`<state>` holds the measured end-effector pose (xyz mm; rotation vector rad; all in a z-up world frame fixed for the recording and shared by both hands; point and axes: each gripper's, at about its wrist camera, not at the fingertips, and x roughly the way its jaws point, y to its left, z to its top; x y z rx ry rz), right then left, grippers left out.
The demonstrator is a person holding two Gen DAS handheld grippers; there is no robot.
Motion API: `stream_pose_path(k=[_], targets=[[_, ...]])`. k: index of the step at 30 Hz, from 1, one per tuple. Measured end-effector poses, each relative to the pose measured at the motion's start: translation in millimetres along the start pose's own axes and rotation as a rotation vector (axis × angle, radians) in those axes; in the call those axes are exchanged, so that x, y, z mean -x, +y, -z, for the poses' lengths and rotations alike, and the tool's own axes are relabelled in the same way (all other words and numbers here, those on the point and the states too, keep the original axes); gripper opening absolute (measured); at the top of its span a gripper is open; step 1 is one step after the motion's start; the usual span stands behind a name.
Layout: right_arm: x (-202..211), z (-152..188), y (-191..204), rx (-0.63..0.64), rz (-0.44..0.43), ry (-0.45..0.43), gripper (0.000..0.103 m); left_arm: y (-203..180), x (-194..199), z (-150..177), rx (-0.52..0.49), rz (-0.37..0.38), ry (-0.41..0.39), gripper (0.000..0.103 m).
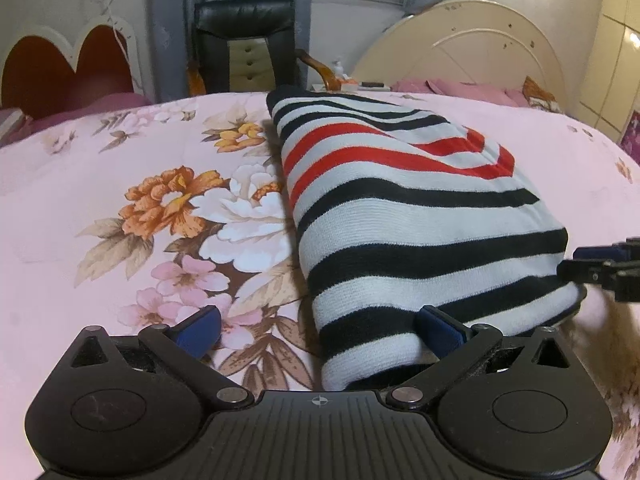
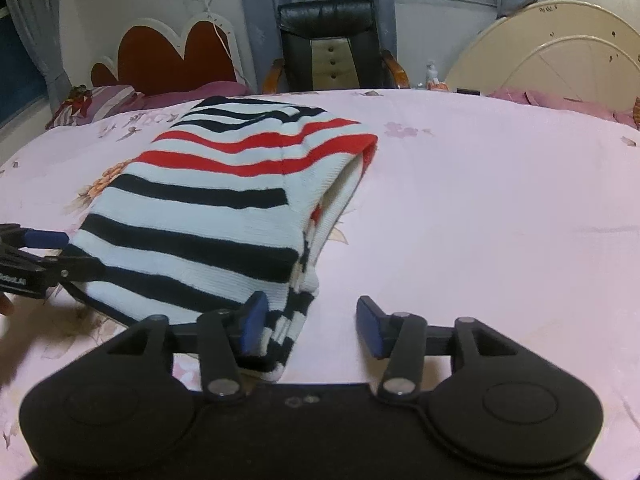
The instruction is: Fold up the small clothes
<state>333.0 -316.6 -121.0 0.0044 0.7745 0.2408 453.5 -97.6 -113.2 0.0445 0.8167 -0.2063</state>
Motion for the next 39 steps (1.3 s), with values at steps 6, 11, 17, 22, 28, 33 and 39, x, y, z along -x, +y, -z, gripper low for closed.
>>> stream_pose_path(k=[6,11,17,22,28,33,39], targets=[[20.5,-7.8,-14.0,-0.112,-0.062,-0.044,0.051,5.1,12.9,-4.9,-0.010,0.005,-0.021,0.103],[27.5,-7.3,-34.9,-0.251,-0.140,-0.070,0.049,20.8,15.0,-9.5,0.096,0.070,-0.046,0.103],[10.8,-9.0,-72.0,-0.493,-0.286,-0.049,0.054,39.2,1.0,-18.9,0.261,0.202,-0.036,0.103],[-26.8,-14.3,-97.9,-0.719,-0.456,0.018,0.068,54.4,-34.0,-35.3,0.431,0.400,0.041,0.102],[-61.9,-25.5,-102.2,-0.724,-0.481,0.075,0.069,56.9,-73.7,-52.2,0.471,0.462,0.130,0.099],[-78.1,-41.7,-91.6,-0.607,-0.507,0.129,0.069,59.6,-94.5,-60.0,0.476,0.525,0.164,0.097],[-83.8,-54.2,-78.9,-0.495,-0.530,0.130,0.070,52.3,-109.5,-76.9,0.411,0.539,0.200,0.096]])
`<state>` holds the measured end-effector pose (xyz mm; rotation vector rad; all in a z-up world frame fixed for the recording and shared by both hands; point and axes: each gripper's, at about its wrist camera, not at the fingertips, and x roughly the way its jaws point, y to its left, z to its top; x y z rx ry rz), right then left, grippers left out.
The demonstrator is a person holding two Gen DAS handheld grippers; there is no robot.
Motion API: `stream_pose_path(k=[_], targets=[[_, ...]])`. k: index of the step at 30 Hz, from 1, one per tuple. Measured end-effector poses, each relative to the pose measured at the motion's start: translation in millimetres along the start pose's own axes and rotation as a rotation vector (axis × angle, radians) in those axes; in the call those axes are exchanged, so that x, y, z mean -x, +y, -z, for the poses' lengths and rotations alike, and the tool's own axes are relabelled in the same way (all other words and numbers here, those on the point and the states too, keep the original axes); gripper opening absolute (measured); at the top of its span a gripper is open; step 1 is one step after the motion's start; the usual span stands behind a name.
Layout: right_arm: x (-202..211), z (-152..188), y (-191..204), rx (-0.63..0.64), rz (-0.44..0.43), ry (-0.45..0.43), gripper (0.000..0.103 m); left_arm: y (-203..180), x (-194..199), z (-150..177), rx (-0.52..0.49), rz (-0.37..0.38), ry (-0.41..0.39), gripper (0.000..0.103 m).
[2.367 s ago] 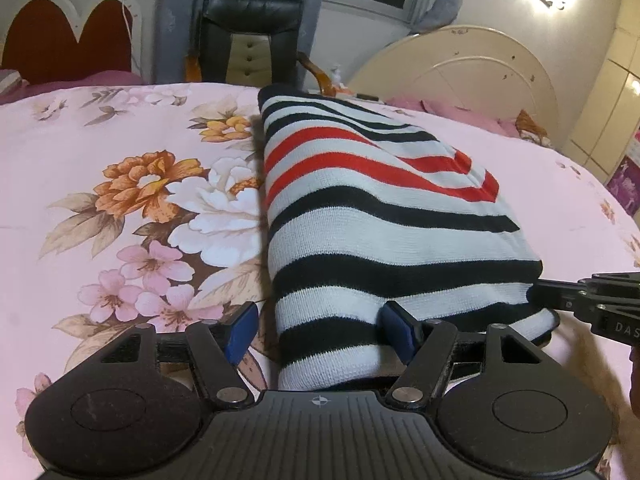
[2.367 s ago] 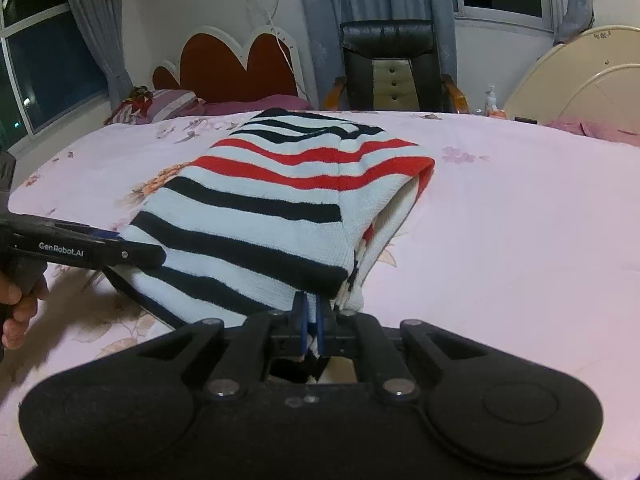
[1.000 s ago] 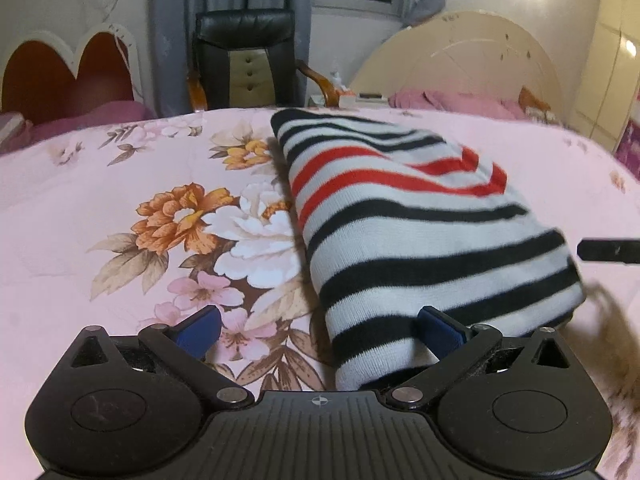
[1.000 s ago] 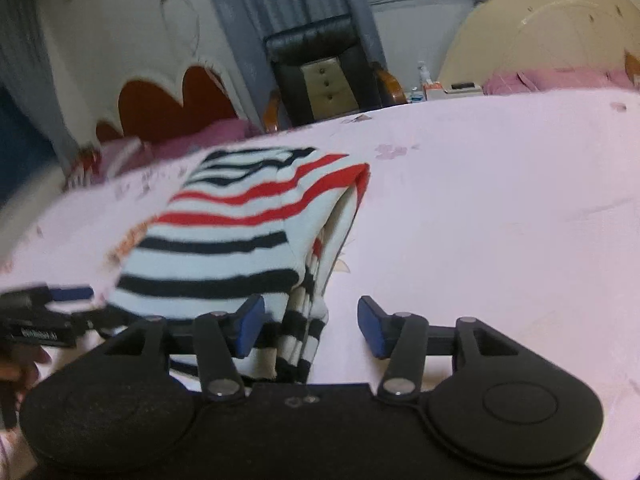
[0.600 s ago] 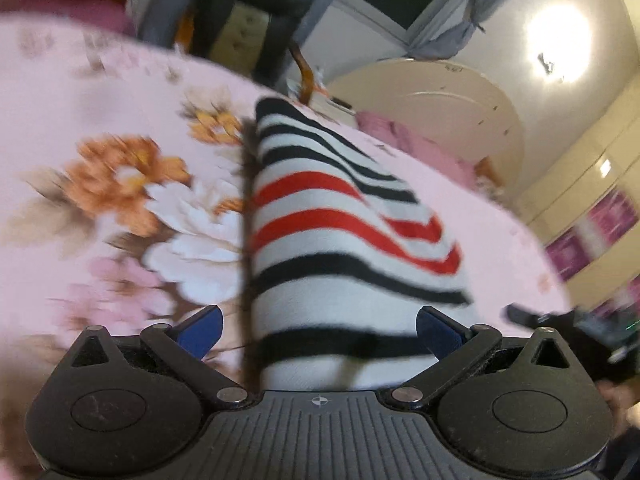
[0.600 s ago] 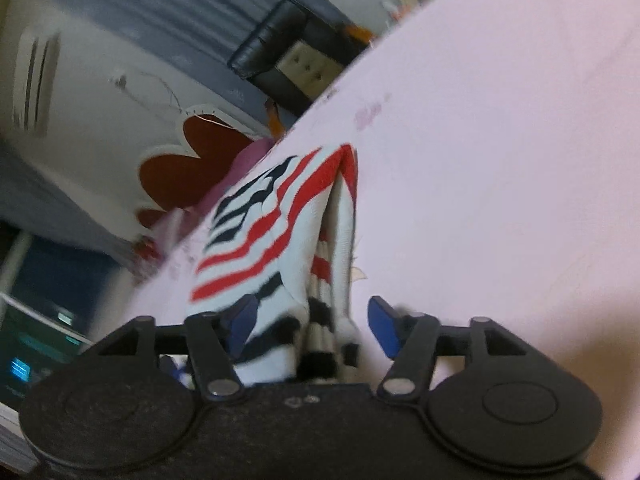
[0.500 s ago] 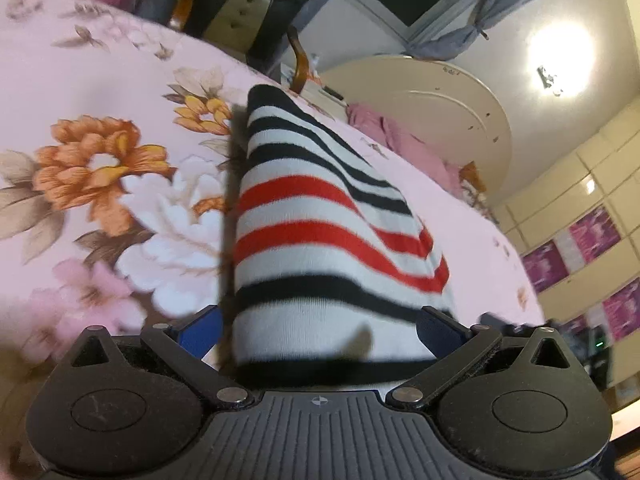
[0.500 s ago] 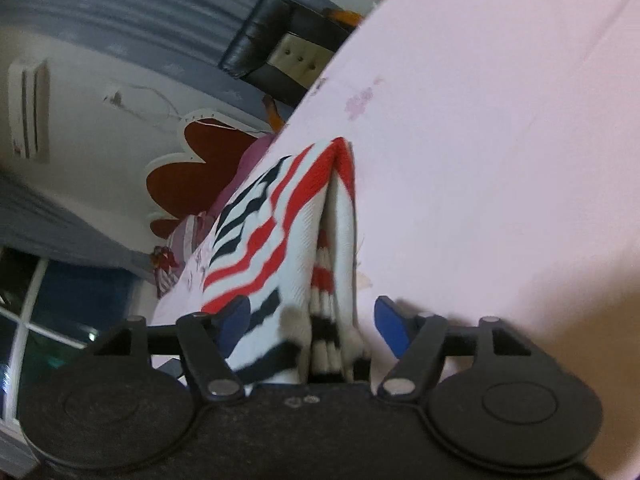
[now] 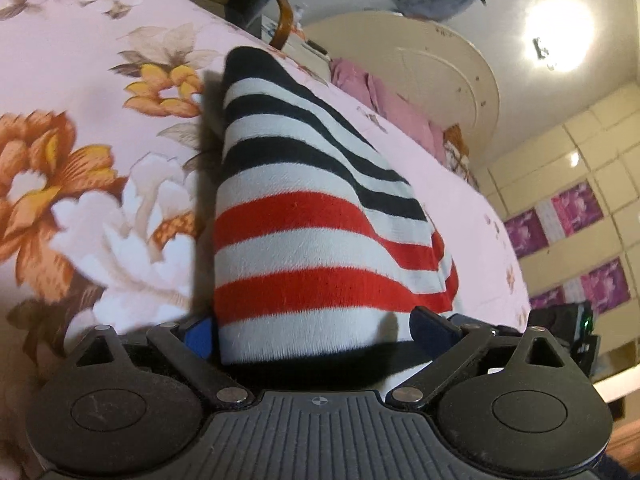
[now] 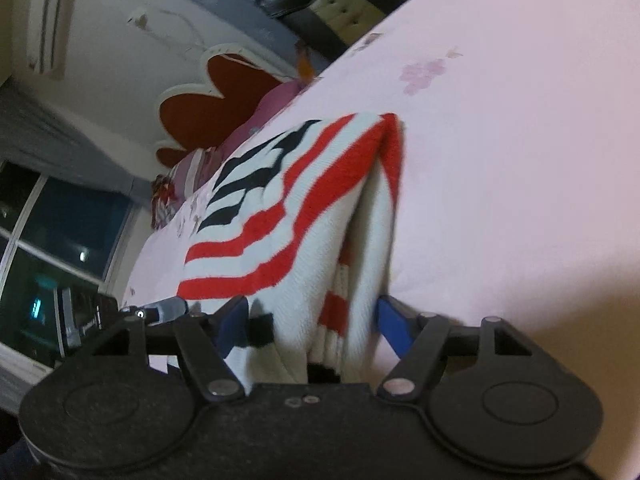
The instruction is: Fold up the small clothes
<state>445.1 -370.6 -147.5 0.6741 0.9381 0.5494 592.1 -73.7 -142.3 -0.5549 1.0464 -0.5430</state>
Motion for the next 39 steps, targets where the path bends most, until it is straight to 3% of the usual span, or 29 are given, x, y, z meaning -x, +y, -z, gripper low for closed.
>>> stream_pose_path(k=[3,7,10,13,16,25,34,39], targets=[[-4.1,-0.6,4.3,0.045,-0.002,-0.002,0.065,-8.6,-7.0,-4.9,-0.042,-0.042,0.022,0.092],[-8.8,-1.2,9.4,0.083,0.016,-0.020,0.052,-19.9,-10.4,-6.5,-0.093,-0.125,0.036,0.077],[-10.2,1.2,14.2,0.108,0.043,-0.033,0.049,-33.3,-14.8,-2.0,-0.166,-0.185,0.028,0.069],[-8.8,7.4,26.1,0.147,0.101,-0.053,0.043,-42.4,-13.6,2.9,-0.184,-0.194,-0.010,0.059],[-5.0,10.3,36.8,0.176,0.124,-0.078,0.036,-51.3,-5.7,6.1,-0.222,-0.202,-0.038,0.056],[21.9,28.4,79.5,0.303,0.182,-0.147,0.034,-63.7,28.1,16.5,-0.284,-0.150,-0.064,0.054],[14.7,62.2,141.2,0.346,0.255,-0.186,0.034,-35.2,81.8,27.2,-0.316,-0.064,-0.079,0.054],[-11.6,81.2,187.1,0.366,0.263,-0.198,0.034,1.3,136.6,23.8,-0.330,-0.062,-0.093,0.054]])
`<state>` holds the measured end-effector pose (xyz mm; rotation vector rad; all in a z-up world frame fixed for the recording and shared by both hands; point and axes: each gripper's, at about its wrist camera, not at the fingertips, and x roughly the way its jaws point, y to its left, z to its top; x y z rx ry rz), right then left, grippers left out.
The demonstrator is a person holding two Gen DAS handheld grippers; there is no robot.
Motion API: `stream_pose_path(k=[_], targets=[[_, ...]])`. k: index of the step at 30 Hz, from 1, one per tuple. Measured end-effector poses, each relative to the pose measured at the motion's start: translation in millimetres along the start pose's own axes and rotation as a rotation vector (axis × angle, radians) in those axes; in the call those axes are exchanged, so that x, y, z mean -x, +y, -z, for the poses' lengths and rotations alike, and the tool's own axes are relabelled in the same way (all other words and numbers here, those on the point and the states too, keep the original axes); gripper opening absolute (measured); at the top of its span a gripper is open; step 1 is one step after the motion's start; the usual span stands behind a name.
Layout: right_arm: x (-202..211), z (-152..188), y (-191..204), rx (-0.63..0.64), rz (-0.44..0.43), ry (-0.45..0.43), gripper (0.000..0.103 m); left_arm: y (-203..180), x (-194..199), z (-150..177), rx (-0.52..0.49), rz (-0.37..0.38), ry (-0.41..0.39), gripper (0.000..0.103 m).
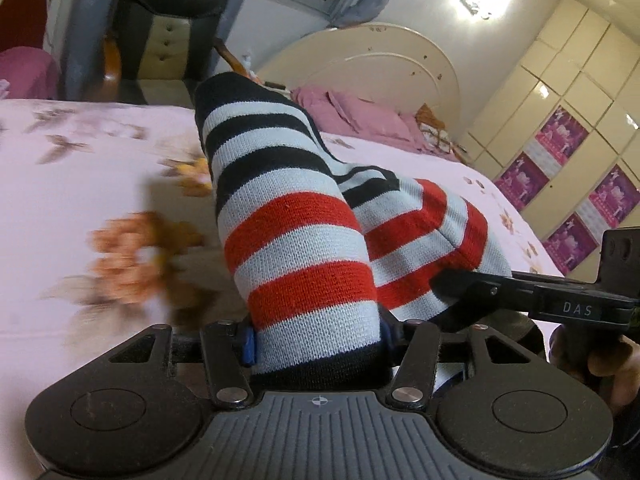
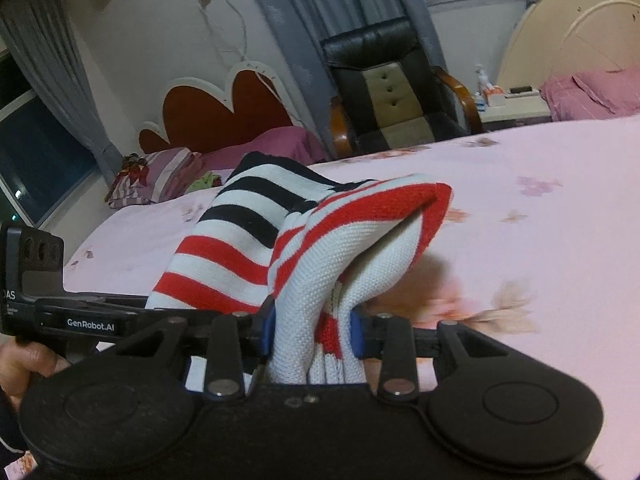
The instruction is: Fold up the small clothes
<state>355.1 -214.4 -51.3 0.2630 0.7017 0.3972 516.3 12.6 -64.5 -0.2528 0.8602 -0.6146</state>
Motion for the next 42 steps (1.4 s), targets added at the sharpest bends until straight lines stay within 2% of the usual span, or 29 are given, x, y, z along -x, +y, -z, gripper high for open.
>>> stream_pose_path(k=[9,13,18,20,23,26,29,31,32,33,34,36,38,39,42], targets=[[-66.7,9.7,108.3,0.038,-0.093,0.029,0.034,100.2,100.5,21.9,0.044,-0.102,-0.019,0.054],[-95.0,17.8,141.2,0.062,-0.127,0.059,0.034,140.2,118.5,37.0,0.096,-0.123,-0.014,0.054],[-126.8,30.9,144.2,0.032,-0.121,0.105,0.034,176.5,104.2,58.0,0.192,-0.104,0.015,0.054],[-132.5,38.4,139.8,0.022,-0.107,0.120,0.034,182.7,95.3,66.7,0.212,-0.105,0.024,0.057],[-140.3,52.7,122.4,-0.026,-0.090,0.160,0.037,193.3,89.7,76.1,0.259,-0.066,0.006,0.063],[-145.0,61.7,102.2,-0.131,-0.137,0.157,0.039,196.7,84.5,80.9,0.252,-0.065,-0.004,0.066],[-143.6,63.7,102.6,-0.135,-0.136,0.149,0.038,194.4,83.9,79.3,0.250,-0.060,-0.001,0.067],[-141.1,61.0,102.4,-0.148,-0.136,0.164,0.045,196.1,91.1,78.7,0.260,-0.059,0.002,0.067],[-140.3,58.7,102.5,-0.158,-0.131,0.179,0.050,198.5,97.4,78.8,0.266,-0.060,-0.004,0.069],[-135.6,54.2,102.6,-0.160,-0.110,0.188,0.061,200.8,105.9,78.5,0.266,-0.068,-0.020,0.071],[-126.7,48.8,103.2,-0.142,-0.081,0.167,0.065,200.7,114.1,77.3,0.257,-0.080,-0.039,0.071],[-107.5,38.8,104.4,-0.090,-0.068,0.090,0.062,198.9,129.1,71.3,0.211,-0.108,-0.091,0.071],[-95.8,26.2,106.5,-0.058,-0.063,0.040,0.050,195.3,137.1,59.3,0.185,-0.090,-0.155,0.071],[-94.7,20.0,110.2,-0.037,-0.060,0.024,0.041,193.9,138.7,54.0,0.186,-0.071,-0.189,0.071],[-107.7,5.9,125.4,0.034,-0.026,0.023,0.035,185.0,127.0,35.8,0.146,-0.059,-0.210,0.069]])
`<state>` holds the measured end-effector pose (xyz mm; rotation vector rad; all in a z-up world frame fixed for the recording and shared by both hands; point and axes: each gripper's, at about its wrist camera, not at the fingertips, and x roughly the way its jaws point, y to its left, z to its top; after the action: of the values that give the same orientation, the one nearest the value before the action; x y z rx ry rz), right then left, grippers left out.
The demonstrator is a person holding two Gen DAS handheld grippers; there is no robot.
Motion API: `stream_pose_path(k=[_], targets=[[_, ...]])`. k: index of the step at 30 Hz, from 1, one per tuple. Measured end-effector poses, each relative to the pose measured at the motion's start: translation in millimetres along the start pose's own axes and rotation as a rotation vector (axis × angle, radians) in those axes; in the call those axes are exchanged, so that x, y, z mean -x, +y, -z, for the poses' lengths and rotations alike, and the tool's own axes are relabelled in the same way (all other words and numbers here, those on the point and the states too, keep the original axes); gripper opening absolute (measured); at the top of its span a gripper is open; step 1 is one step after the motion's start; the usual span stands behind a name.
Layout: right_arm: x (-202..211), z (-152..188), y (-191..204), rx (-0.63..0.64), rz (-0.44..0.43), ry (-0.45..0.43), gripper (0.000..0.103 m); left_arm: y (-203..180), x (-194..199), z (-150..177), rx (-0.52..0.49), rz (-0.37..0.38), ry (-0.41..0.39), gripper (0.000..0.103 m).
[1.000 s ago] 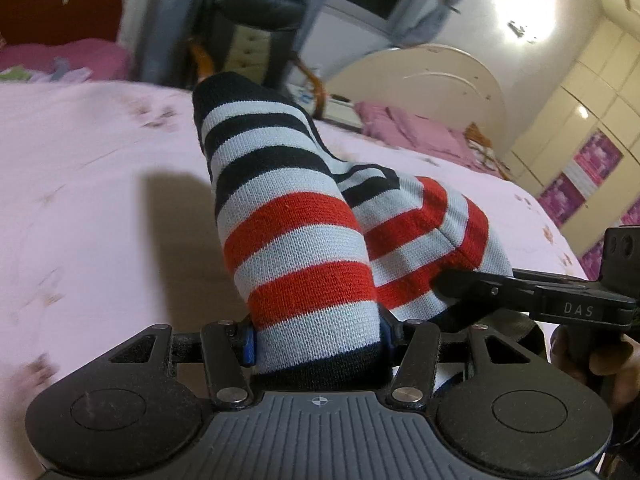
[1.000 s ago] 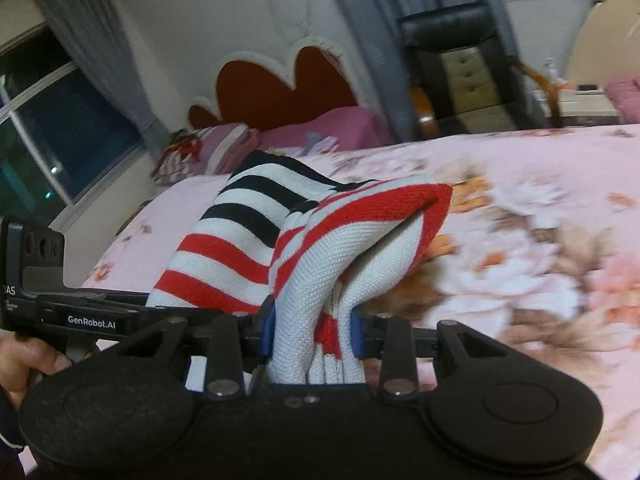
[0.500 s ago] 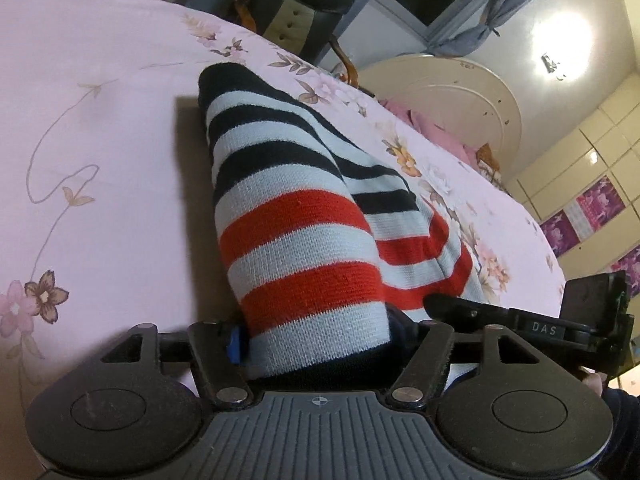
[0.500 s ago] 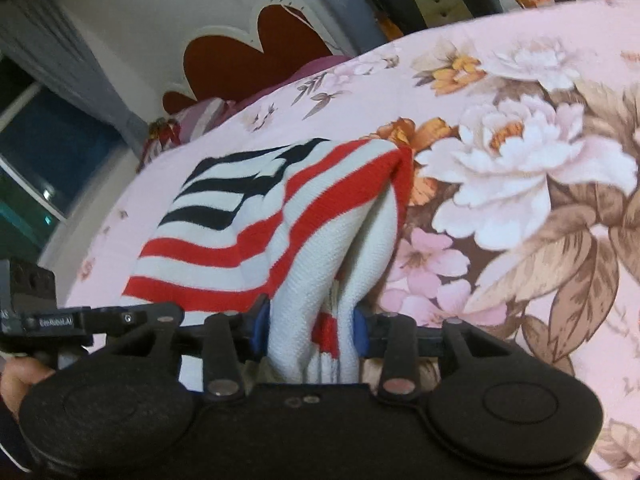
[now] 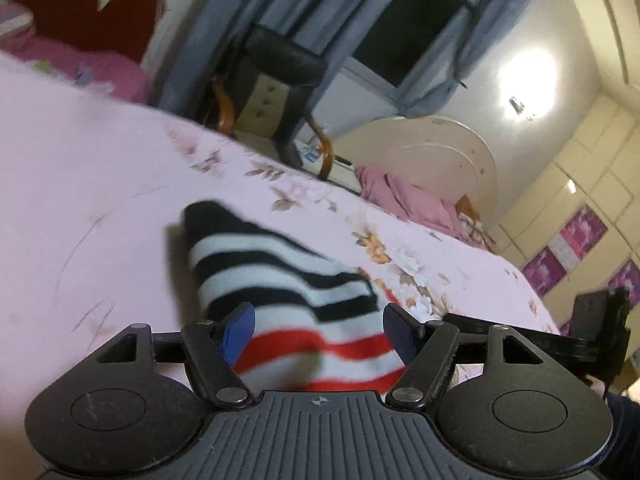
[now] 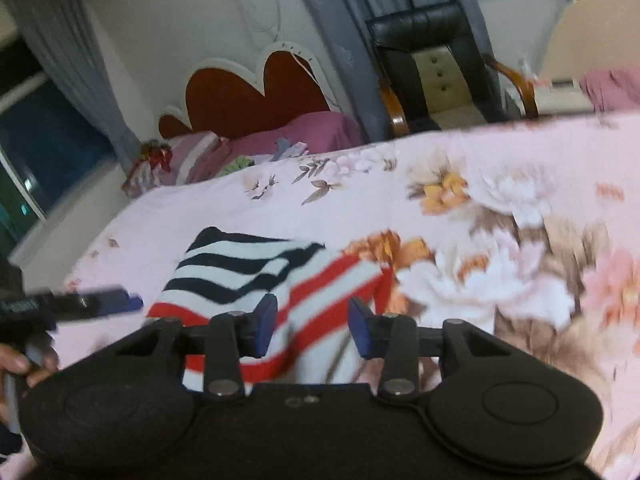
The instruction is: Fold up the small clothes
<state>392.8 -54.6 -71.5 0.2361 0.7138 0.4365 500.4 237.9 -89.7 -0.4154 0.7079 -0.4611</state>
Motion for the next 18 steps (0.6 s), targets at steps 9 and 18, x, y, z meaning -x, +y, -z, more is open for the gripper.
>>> stream_pose_path(k=[9,18], targets=[[-56.7,6.6,15.4,0.157,0.086,0.110,0.028,-26.4,-64.0,7.6,-0.238,-0.161,0.164,0.049],[-63.0,10.4,0.7,0.128,0.073,0.108,0.030,-25.6,-68.8,15.9,-0.275,-0.169,0.128,0.049]])
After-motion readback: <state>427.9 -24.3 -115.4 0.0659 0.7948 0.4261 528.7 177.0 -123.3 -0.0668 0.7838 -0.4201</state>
